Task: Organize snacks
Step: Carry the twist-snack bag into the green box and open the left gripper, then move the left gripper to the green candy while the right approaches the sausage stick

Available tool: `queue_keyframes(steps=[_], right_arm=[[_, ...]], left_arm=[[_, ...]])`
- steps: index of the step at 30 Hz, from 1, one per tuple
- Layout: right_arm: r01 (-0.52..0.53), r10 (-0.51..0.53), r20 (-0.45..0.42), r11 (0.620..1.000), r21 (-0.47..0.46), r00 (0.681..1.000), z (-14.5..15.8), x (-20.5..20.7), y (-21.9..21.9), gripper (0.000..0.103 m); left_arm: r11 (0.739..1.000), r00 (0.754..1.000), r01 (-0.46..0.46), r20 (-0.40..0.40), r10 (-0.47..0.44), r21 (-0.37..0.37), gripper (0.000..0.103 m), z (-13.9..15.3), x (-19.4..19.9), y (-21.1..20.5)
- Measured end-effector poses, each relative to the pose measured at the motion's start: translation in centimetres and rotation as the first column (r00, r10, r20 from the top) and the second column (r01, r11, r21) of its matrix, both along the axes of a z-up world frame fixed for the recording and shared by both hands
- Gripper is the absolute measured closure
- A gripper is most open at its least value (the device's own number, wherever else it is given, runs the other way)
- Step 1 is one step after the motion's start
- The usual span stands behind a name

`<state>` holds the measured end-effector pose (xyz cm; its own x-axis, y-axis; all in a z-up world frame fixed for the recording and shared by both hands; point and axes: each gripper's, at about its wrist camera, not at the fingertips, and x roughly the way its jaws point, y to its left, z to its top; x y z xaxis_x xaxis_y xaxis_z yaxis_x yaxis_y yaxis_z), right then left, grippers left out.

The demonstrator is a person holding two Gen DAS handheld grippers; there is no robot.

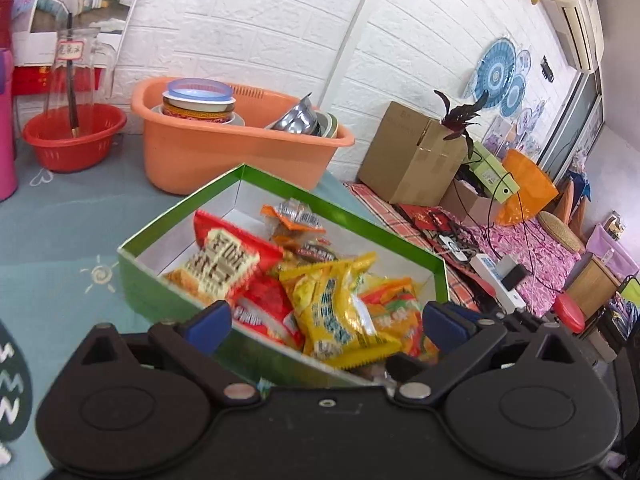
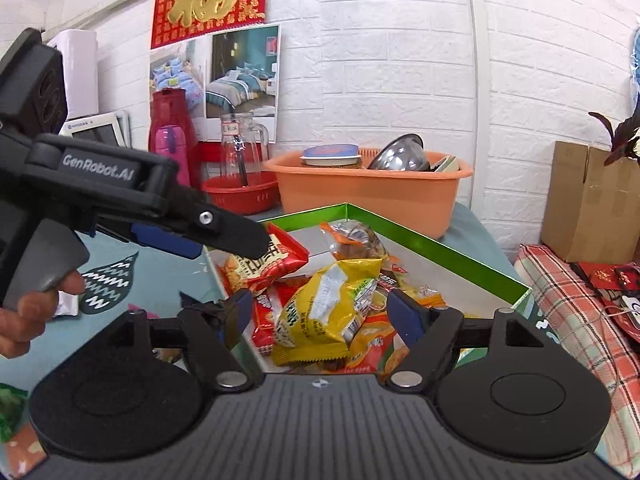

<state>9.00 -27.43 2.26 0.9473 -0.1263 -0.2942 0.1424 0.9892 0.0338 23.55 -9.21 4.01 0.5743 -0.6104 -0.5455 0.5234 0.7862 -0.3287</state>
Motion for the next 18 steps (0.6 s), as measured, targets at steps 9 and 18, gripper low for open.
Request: queue_keyframes(steps=[9, 18], right_arm=[[-0.057, 0.059, -0.087, 0.998, 0.027, 0.994, -1.1, -6.0, 3.0, 0.0], [-0.06, 0.079, -0.204, 0.994, 0.095, 0.976, -4.6, -8.9, 4.8, 0.0]], left_arm=[[0.996, 1.0, 0.012, 0.005, -0.013, 0.083, 0.0, -0.2, -8.6, 4.9], [0.979, 0.993, -0.117, -0.002, 0.119, 0.164, 0.0, -2.5, -15.1, 11.5]])
